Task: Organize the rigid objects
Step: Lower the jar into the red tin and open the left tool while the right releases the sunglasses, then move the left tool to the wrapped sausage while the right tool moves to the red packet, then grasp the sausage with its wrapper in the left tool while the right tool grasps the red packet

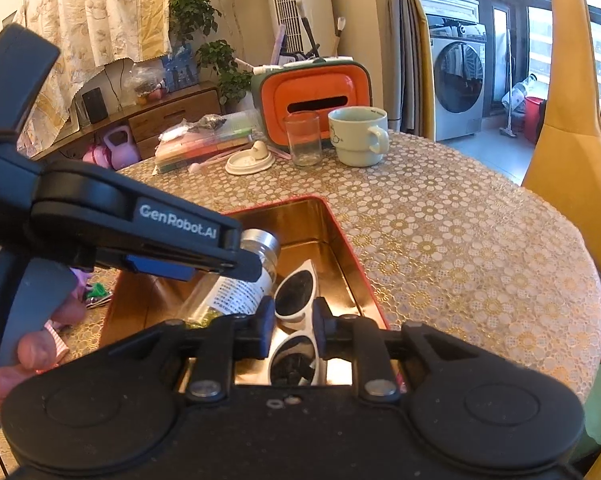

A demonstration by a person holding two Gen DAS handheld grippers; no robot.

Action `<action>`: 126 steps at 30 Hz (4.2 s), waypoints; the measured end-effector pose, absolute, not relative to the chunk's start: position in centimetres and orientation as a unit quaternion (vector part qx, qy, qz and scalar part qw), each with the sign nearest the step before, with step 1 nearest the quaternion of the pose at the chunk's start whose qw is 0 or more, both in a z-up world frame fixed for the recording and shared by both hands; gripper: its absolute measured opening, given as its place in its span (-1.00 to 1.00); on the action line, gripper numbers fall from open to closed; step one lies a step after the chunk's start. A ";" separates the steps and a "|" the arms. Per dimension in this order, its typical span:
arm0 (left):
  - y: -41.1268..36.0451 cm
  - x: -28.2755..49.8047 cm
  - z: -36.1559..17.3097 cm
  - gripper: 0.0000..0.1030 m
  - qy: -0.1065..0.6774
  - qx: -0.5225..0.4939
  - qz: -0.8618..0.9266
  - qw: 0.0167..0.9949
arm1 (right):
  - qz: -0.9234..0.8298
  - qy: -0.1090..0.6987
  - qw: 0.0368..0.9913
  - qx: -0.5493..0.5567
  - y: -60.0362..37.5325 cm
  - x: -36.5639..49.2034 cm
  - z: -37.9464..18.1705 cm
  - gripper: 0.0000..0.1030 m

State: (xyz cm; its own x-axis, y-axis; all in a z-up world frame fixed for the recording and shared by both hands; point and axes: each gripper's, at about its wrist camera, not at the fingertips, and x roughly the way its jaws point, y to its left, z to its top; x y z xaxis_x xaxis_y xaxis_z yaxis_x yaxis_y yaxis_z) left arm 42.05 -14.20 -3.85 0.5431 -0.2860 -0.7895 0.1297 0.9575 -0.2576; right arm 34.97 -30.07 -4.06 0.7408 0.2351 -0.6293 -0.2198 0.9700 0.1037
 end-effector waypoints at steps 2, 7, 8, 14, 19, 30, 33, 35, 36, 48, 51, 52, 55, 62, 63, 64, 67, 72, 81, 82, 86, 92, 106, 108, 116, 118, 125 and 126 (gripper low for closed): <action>-13.9 41.3 -3.3 0.14 0.457 -0.081 -0.119 0.878 | 0.121 0.340 0.932 0.013 -30.0 34.6 -3.7 -0.51; -13.1 39.3 -2.0 0.14 0.446 -0.072 -0.120 0.884 | 0.120 0.341 0.932 0.013 -29.6 33.7 -3.0 -0.46; -13.0 38.9 -1.8 0.14 0.444 -0.070 -0.122 0.885 | 0.120 0.341 0.932 0.016 -29.6 33.4 -2.9 -0.46; -12.3 36.2 -0.4 0.14 0.431 -0.056 -0.127 0.891 | 0.122 0.336 0.934 0.017 -29.2 32.1 -2.0 -0.41; -11.4 34.3 0.6 0.14 0.419 -0.054 -0.127 0.897 | 0.130 0.331 0.934 0.013 -28.8 30.7 -1.2 -0.36; -7.8 29.3 2.7 0.40 0.380 -0.061 -0.117 0.916 | 0.153 0.318 0.936 0.010 -27.5 27.3 0.3 -0.13; -6.4 28.0 2.8 0.40 0.373 -0.058 -0.108 0.919 | 0.159 0.316 0.935 0.007 -27.0 26.4 0.7 -0.03; -5.4 27.1 2.8 0.40 0.370 -0.054 -0.103 0.922 | 0.163 0.313 0.936 0.006 -26.7 25.9 0.8 0.07; -4.8 26.6 2.8 0.40 0.368 -0.052 -0.100 0.923 | 0.166 0.312 0.935 0.005 -26.6 25.7 0.9 0.12; 1.6 22.7 2.5 0.58 0.347 -0.040 -0.053 0.936 | 0.195 0.312 0.930 -0.005 -23.5 23.9 0.4 0.63; 2.8 22.2 2.0 0.58 0.350 -0.034 -0.037 0.935 | 0.204 0.314 0.927 -0.006 -22.3 23.8 -0.1 0.88; 3.3 22.2 1.8 0.58 0.352 -0.036 -0.032 0.935 | 0.205 0.314 0.927 -0.009 -21.8 23.7 -0.2 0.93; 4.7 22.2 1.1 0.59 0.357 -0.049 -0.013 0.933 | 0.215 0.312 0.925 -0.015 -20.3 23.6 -0.6 0.99; 7.3 23.0 -1.1 0.59 0.377 -0.080 0.018 0.923 | 0.224 0.318 0.921 -0.020 -17.2 23.6 -1.8 1.00; 7.6 23.2 -1.4 0.59 0.380 -0.086 0.022 0.921 | 0.224 0.320 0.921 -0.020 -16.7 23.8 -2.0 1.00; 7.9 23.5 -1.8 0.59 0.384 -0.091 0.027 0.919 | 0.224 0.322 0.920 -0.019 -16.3 24.0 -2.3 1.00; 8.6 24.5 -3.1 0.59 0.398 -0.100 0.044 0.911 | 0.229 0.327 0.917 -0.027 -14.9 24.5 -3.1 0.99; 9.1 26.2 -5.3 0.59 0.419 -0.103 0.065 0.900 | 0.220 0.337 0.915 -0.040 -13.2 25.3 -4.7 0.99; 9.6 28.8 -7.8 0.59 0.437 -0.121 0.096 0.886 | 0.196 0.363 0.910 -0.041 -11.4 27.5 -7.1 0.99; 9.7 29.0 -8.1 0.59 0.439 -0.122 0.101 0.884 | 0.192 0.365 0.910 -0.041 -11.3 27.6 -7.3 0.99; 10.0 29.7 -9.0 0.60 0.446 -0.140 0.113 0.877 | 0.183 0.373 0.909 -0.033 -10.5 28.3 -7.8 0.97; 9.5 29.9 -9.2 0.60 0.433 -0.133 0.117 0.884 | 0.178 0.389 0.903 -0.026 -9.9 29.1 -8.9 0.84; 7.2 28.8 -10.0 0.38 0.409 -0.053 0.111 0.904 | 0.183 0.381 0.902 -0.083 -8.4 28.4 -10.1 0.26; 7.5 28.6 -10.0 0.33 0.405 -0.056 0.109 0.906 | 0.186 0.379 0.902 -0.088 -8.3 28.3 -10.1 0.06; 8.3 27.5 -9.9 0.07 0.390 -0.062 0.092 0.914 | 0.198 0.368 0.904 -0.091 -8.8 27.9 -10.1 -0.38; 8.6 27.2 -9.8 0.04 0.388 -0.072 0.090 0.914 | 0.201 0.367 0.904 -0.089 -9.1 27.8 -10.0 -0.40; 9.2 26.3 -9.2 -0.14 0.373 -0.084 0.079 0.921 | 0.203 0.359 0.906 -0.092 -10.1 27.1 -9.6 -0.42; 9.2 26.2 -8.9 -0.18 0.369 -0.084 0.079 0.922 | 0.204 0.358 0.907 -0.093 -10.3 26.9 -9.5 -0.42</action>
